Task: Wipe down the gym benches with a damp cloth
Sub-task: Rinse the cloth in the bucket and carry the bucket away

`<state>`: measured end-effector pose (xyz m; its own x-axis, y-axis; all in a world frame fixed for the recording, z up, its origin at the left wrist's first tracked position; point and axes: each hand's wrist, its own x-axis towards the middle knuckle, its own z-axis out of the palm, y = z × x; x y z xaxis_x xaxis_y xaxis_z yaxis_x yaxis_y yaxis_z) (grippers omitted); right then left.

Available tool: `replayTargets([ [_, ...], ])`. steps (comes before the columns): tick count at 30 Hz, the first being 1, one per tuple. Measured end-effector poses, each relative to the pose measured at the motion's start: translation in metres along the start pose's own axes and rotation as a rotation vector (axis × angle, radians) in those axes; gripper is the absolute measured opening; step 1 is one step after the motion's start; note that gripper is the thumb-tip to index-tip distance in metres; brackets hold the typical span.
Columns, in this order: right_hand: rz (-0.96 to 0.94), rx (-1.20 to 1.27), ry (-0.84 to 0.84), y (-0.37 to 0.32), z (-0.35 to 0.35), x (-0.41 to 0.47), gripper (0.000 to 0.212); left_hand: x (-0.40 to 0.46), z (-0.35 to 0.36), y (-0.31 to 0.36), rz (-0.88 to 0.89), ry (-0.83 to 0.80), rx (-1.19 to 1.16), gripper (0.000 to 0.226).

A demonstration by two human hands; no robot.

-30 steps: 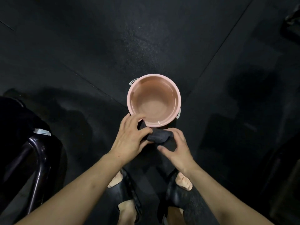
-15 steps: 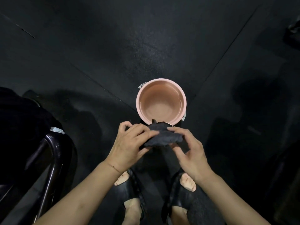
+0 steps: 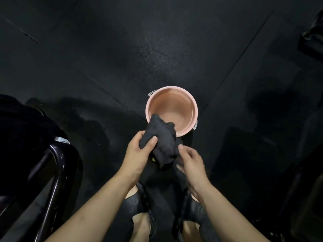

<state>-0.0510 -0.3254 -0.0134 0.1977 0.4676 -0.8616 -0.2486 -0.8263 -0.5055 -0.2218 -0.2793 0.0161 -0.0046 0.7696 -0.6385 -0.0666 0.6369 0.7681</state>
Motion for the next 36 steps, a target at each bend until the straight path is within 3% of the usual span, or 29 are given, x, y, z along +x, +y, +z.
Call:
replayTargets([
  [2, -0.017, 0.142, -0.079, -0.006, 0.007, -0.001, 0.033, -0.002, 0.001, -0.005, -0.115, -0.02, -0.179, 0.022],
  [5, -0.1, 0.252, -0.18, -0.016, 0.01, -0.003, 0.045, -0.005, 0.002, -0.008, -0.191, -0.053, -0.273, 0.036],
  [9, -0.093, 0.317, -0.286, -0.02, 0.008, -0.002, 0.053, -0.001, 0.007, -0.015, -0.093, -0.04, -0.131, 0.035],
  [16, -0.099, 0.37, -0.176, -0.019, 0.012, 0.023, 0.039, 0.013, 0.013, -0.039, -0.032, 0.026, 0.181, 0.038],
  [19, -0.083, 0.336, -0.184, -0.021, 0.017, 0.044, 0.035, 0.022, 0.017, -0.048, -0.053, 0.034, 0.073, 0.025],
  [21, -0.118, 0.187, -0.161, -0.021, 0.018, 0.061, 0.029, 0.034, 0.02, -0.052, -0.056, 0.093, 0.127, 0.027],
  [26, -0.379, -0.453, 0.116, -0.008, 0.018, 0.091, 0.021, 0.068, 0.02, -0.074, -0.169, 0.176, 0.611, 0.035],
  [31, -0.565, -0.564, 0.298, -0.003, 0.013, 0.093, 0.032, 0.078, 0.027, -0.061, -0.058, 0.239, 0.79, 0.024],
  [33, -0.761, -0.773, 0.291, 0.0, 0.005, 0.094, 0.034, 0.079, 0.031, -0.055, -0.021, 0.237, 0.855, 0.032],
  [36, -0.994, -1.13, 0.089, 0.003, -0.011, 0.1, 0.053, 0.078, 0.03, -0.054, 0.155, 0.244, 1.122, 0.038],
])
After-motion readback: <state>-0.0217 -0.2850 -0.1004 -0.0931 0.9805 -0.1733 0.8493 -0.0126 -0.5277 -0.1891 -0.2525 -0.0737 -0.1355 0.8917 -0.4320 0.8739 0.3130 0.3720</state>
